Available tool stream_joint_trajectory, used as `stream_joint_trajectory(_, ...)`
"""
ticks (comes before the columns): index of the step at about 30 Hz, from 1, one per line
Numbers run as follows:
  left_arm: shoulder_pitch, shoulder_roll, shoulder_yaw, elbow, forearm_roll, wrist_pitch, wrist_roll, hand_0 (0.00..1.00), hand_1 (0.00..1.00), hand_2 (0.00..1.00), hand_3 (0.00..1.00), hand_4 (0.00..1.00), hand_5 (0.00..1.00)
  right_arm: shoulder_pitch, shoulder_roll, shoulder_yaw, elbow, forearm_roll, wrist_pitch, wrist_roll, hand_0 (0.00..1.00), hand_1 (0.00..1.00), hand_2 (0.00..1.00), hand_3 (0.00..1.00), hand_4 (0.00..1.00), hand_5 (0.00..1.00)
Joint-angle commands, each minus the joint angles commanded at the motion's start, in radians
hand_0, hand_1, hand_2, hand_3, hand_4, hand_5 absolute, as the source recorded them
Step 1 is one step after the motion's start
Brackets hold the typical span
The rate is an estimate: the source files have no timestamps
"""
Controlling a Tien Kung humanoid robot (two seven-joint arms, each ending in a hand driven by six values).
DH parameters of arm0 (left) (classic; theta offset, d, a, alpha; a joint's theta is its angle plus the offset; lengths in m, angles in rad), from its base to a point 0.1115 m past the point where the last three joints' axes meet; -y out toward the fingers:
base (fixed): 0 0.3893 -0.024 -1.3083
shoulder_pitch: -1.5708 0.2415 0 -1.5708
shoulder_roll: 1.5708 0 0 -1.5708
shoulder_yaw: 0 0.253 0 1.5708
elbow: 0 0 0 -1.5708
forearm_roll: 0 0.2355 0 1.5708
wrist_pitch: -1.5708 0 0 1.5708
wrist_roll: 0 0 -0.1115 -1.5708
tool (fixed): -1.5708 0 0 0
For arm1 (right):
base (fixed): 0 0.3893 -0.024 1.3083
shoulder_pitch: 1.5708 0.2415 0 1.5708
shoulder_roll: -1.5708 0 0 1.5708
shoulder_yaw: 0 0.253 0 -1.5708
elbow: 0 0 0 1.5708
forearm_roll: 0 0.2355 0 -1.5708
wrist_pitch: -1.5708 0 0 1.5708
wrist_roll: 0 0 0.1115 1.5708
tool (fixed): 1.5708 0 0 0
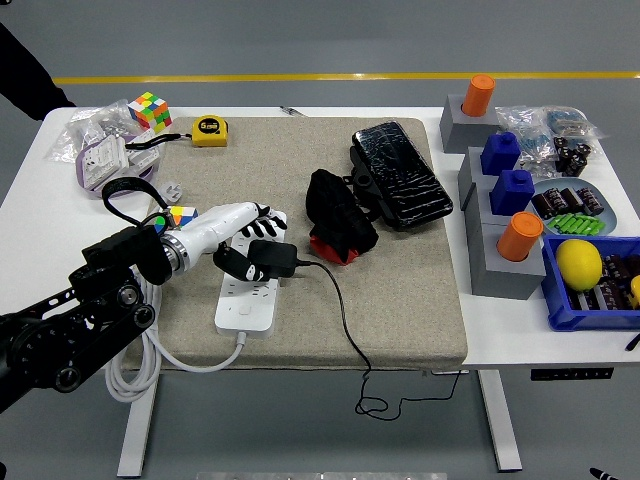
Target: Pull the plug out and thorw away
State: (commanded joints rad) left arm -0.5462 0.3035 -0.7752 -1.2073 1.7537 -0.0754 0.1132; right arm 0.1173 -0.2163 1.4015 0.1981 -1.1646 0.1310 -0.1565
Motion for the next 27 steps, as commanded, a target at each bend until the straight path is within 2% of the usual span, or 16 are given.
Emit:
stream_joint_trajectory(4, 0.0, -0.001, 0.001, 0.002, -0.019, 0.006, -0.001, 0.448, 0.482, 0.513, 0.552, 0.906, 0.056, -0.001, 0.0, 0.001, -0.001, -0.001, 0.0, 0.0, 0.632, 0.626, 0.62, 0.572, 0.99, 0.462)
stream_joint_trajectory(5, -0.001, -0.002, 0.001, 0.003, -0.02, 0.003, 0.003, 0.359, 0.36, 0.446, 0.523, 0.668, 0.002, -0.001, 0.0, 0.0, 0.0, 0.0, 0.0, 0.0, 0.633, 0.626, 0.62, 0.572, 0.99, 0.461)
stream_joint_trajectory(10, 0.001, -0.002, -0.001, 0.001, -0.055, 0.002, -0.01, 0.359, 0.36, 0.446, 0.523, 0.668, 0.002, 0.0, 0.0, -0.003, 0.0, 0.001, 0.0, 0.0, 0.633, 0.626, 0.62, 0.572, 0.99, 0.461)
stream_joint_trajectory(11, 0.0, -0.002, -0.001, 0.0, -0.059, 0.001, -0.012, 0.291, 0.321, 0.423, 0.519, 0.66, 0.002, 0.001, 0.0, -0.002, 0.0, 0.001, 0.0, 0.0, 0.633, 0.628, 0.619, 0.572, 0.99, 0.46)
stream_joint_trajectory(16, -0.006, 0.001, -0.001, -0.011, -0.095, -0.01, -0.018, 0.291, 0.321, 0.423, 0.519, 0.66, 0.002, 0.002, -0.001, 0.0, 0.001, 0.001, 0.0, 0.0, 0.633, 0.628, 0.619, 0.572, 0.99, 0.46)
stream_joint_trajectory(17, -0.007, 0.001, -0.002, -0.015, -0.099, -0.009, -0.022, 0.281, 0.308, 0.399, 0.499, 0.665, 0.002, 0.003, -0.001, -0.001, 0.001, 0.002, 0.0, 0.0, 0.632, 0.627, 0.619, 0.572, 0.99, 0.46)
stream_joint_trajectory(22, -0.005, 0.004, -0.012, -0.038, -0.099, 0.002, -0.045, 0.281, 0.308, 0.399, 0.499, 0.665, 0.002, 0.003, -0.001, -0.002, 0.001, 0.002, 0.0, 0.001, 0.632, 0.627, 0.619, 0.572, 0.99, 0.46)
stream_joint_trajectory(27, 0.003, 0.011, -0.035, -0.089, -0.063, 0.014, -0.054, 0.276, 0.295, 0.39, 0.489, 0.663, 0.002, 0.001, -0.001, -0.006, 0.001, 0.003, 0.001, 0.0, 0.632, 0.627, 0.62, 0.572, 0.99, 0.46)
